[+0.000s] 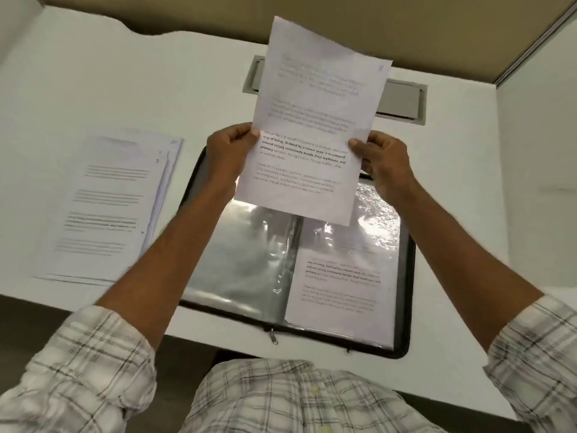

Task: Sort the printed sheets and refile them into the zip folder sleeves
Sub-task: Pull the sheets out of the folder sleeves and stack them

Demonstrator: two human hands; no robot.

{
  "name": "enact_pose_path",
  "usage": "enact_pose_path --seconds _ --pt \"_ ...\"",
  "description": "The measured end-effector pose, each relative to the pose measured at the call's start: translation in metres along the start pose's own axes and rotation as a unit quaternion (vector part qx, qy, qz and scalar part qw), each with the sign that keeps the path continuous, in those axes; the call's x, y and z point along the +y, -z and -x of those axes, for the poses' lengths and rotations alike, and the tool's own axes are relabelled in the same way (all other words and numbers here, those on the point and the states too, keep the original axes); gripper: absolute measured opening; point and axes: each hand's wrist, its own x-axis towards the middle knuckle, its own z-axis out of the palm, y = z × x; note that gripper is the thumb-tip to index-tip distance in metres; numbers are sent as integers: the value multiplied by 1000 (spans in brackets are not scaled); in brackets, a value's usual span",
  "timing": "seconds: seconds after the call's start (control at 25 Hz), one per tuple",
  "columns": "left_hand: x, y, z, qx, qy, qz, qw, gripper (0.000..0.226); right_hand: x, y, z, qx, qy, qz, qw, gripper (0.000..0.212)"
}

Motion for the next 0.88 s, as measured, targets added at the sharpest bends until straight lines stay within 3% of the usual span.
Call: enact_pose_path --seconds 0.24,0.48,0.68,0.8,0.88 --pt "-56 183 23 63 68 -44 995 35 56 -151 62 -69 -63 -13 996 30" --pt "-77 348 18 94 91 -162 978 35 120 -317 85 -62 -147 17 987 27" --pt "-99 417 4 88 96 -239 962 41 141 -394 93 -60 -157 73 983 26" --pt "-111 429 3 92 55 -291 951 49 143 -410 97 -83 -105 144 980 23" --pt "-114 427 2 100 12 -319 943 60 135 -404 100 -50 -82 199 975 30"
